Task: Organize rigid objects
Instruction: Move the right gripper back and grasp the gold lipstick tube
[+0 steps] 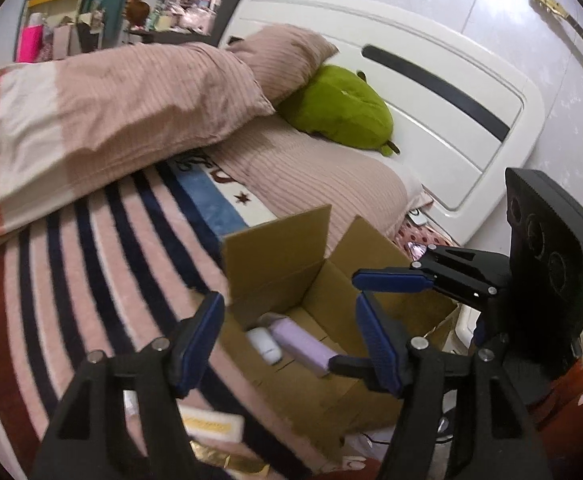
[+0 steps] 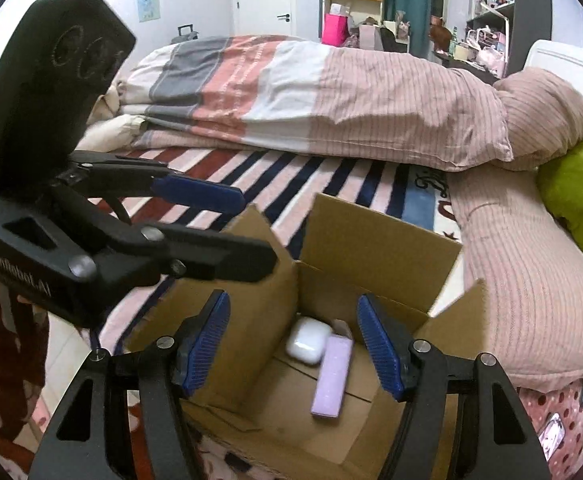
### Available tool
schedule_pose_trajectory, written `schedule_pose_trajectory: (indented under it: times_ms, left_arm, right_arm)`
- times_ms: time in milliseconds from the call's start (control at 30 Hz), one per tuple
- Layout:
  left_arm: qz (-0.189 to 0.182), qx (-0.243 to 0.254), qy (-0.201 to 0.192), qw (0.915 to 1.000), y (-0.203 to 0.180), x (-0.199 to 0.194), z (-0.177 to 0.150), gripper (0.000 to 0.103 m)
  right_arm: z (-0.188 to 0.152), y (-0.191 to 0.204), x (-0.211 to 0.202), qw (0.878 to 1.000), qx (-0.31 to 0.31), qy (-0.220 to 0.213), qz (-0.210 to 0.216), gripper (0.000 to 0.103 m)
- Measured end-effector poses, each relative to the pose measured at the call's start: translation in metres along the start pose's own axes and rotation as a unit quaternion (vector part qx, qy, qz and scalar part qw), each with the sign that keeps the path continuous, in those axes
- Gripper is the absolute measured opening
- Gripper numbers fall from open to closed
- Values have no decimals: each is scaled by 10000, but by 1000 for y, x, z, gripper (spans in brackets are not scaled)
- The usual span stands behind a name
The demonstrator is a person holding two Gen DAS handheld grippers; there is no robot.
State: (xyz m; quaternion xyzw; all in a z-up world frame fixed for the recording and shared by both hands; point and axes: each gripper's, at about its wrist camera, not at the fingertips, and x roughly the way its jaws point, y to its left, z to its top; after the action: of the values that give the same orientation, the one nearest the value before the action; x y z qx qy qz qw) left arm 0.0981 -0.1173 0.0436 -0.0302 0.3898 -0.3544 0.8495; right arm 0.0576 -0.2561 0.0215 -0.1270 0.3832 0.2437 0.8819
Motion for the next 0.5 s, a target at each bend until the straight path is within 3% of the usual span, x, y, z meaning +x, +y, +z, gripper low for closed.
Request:
schedule_pose_trajectory:
  times_ms: [100, 300, 500]
  left_arm:
    - [289, -93, -255, 9992, 14, -31, -10, 68]
    - [1079, -384, -725, 9908, 57, -90, -46, 73]
    - [1740, -632, -957, 9780, 98, -118, -97, 73]
  right_arm:
    - [8, 23, -6, 9997, -181, -180, 53, 63]
    - [20, 90, -9, 9945, -633, -484, 677, 63]
    - [12, 144, 26, 9874, -870, -134, 1317, 63]
